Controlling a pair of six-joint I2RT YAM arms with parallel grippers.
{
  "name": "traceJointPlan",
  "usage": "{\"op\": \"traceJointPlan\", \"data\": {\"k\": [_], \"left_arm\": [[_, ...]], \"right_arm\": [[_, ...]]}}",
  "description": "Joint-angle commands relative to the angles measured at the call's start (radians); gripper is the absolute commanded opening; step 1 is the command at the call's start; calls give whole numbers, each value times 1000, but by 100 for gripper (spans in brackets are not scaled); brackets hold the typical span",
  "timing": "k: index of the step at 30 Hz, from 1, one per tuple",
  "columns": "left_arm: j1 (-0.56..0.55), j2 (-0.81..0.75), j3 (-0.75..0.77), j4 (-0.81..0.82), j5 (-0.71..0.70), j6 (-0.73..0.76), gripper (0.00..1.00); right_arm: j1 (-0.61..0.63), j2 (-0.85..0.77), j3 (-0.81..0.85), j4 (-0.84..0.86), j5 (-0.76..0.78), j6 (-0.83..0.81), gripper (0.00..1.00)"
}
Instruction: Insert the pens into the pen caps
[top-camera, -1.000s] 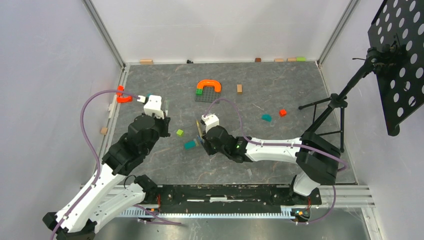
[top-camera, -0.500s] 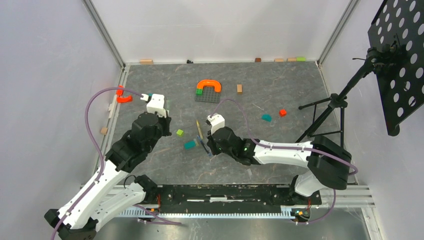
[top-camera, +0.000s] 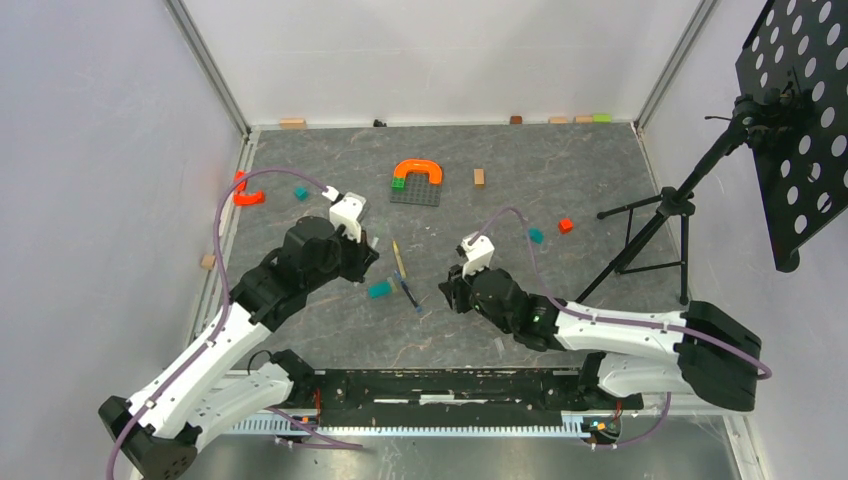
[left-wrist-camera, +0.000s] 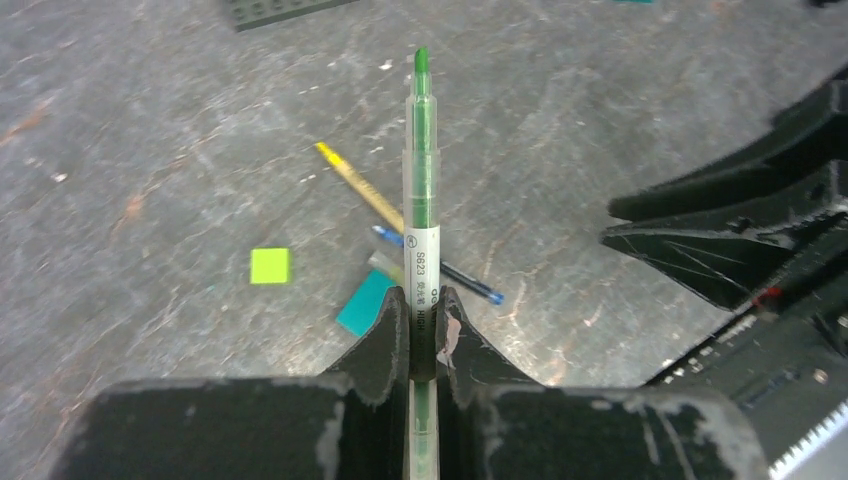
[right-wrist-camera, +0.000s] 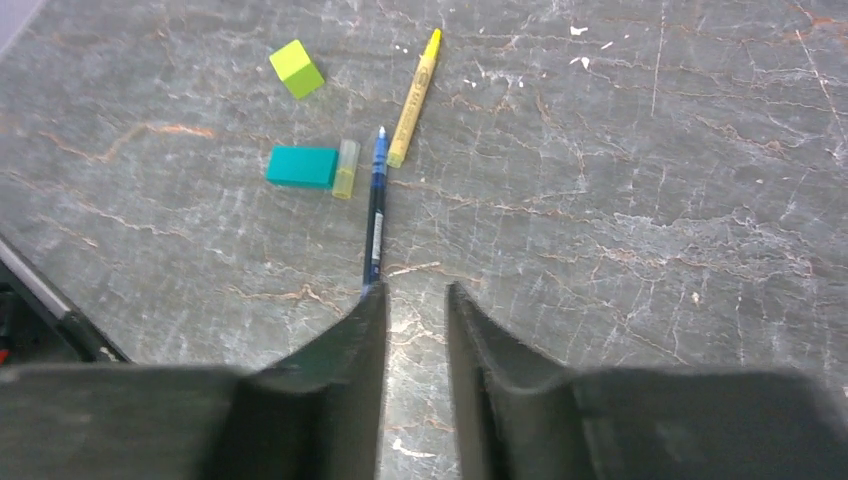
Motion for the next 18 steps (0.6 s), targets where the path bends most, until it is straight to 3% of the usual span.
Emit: {"op": "traceJointPlan", "data": {"k": [1,3,6,11,13,15,18], "left_arm": [[2,-16,2,74,206,55,2],[2,-11,3,66,150,55,3],[3,7,6,37,-22,49,3],[9,43,12,16,-113,46,2],[21,69,7,2,-271,23,3],[71,124,13,-23,-406,7,2],[220,229,46,-30,-357,-34,3]], "right_arm": [[-4,-70,-45,123,5,-43,41],[-4,-86,-63,139,-8,-42,60],[-4,-87,-68,125,-19,-43,71],[-5,-95,-96,152,-50,-45,74],[-4,-90,-95,149,-59,-49,74],[-4,-81,-94,149,-59,-50,75],[-3,-41,-102,184,-52,-51,79]]}}
